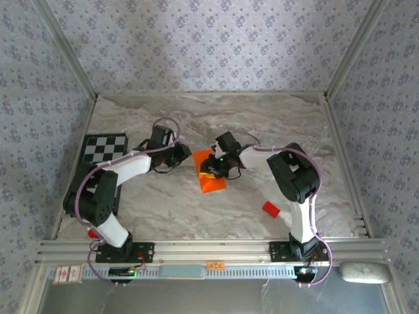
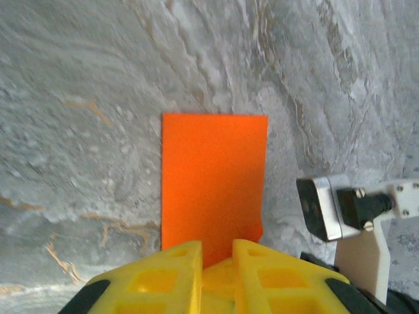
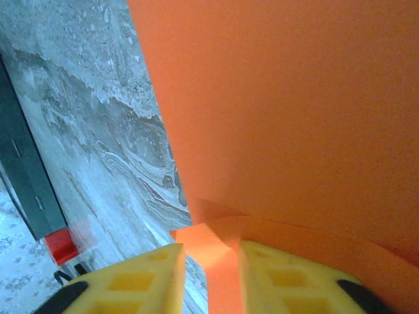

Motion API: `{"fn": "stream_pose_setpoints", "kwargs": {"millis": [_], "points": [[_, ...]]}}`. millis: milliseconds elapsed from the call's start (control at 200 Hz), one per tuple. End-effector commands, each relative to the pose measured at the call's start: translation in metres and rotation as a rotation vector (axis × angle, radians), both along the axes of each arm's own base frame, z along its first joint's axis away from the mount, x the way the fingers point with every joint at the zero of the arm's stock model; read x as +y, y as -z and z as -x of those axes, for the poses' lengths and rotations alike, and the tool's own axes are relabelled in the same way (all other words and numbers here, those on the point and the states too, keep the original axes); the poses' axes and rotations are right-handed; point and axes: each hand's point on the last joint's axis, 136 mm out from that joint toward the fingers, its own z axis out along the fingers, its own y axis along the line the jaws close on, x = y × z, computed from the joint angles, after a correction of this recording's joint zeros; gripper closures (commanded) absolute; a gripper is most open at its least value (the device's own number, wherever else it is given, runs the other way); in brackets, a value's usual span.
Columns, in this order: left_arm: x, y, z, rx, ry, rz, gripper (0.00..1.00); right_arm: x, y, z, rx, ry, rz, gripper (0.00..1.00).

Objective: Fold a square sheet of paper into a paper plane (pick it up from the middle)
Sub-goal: Fold the triangle a second time at the center of the table.

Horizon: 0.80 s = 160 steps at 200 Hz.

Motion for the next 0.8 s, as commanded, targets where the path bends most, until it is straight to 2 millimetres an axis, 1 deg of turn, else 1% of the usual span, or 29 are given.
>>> {"fn": "stream_pose_setpoints", "kwargs": {"millis": [0,115,265,360,455,795], "points": [[-0.014,0.005,0.017,0.030,0.056,-0.002,0.85,-0.016,0.023,0.007,0.058,0.022,0.089,0.80],[-0.027,0.014,0.028,0.057,0.095,-0.012,0.89,-0.019,0.025,0.008,0.067,0.022,0.104,0.92],[-0.036,0.031,0.039,0.099,0.122,-0.032,0.95,-0.020,0.026,0.008,0.075,0.025,0.107,0.99],[-0.039,0.039,0.043,0.119,0.132,-0.041,0.98,-0.021,0.026,0.007,0.075,0.026,0.107,1.00],[-0.043,0.043,0.044,0.128,0.141,-0.048,1.00,-0.021,0.027,0.008,0.079,0.025,0.109,1.00],[-0.047,0.053,0.050,0.155,0.153,-0.102,1.00,-0.021,0.027,0.007,0.077,0.029,0.106,1.00]]}}
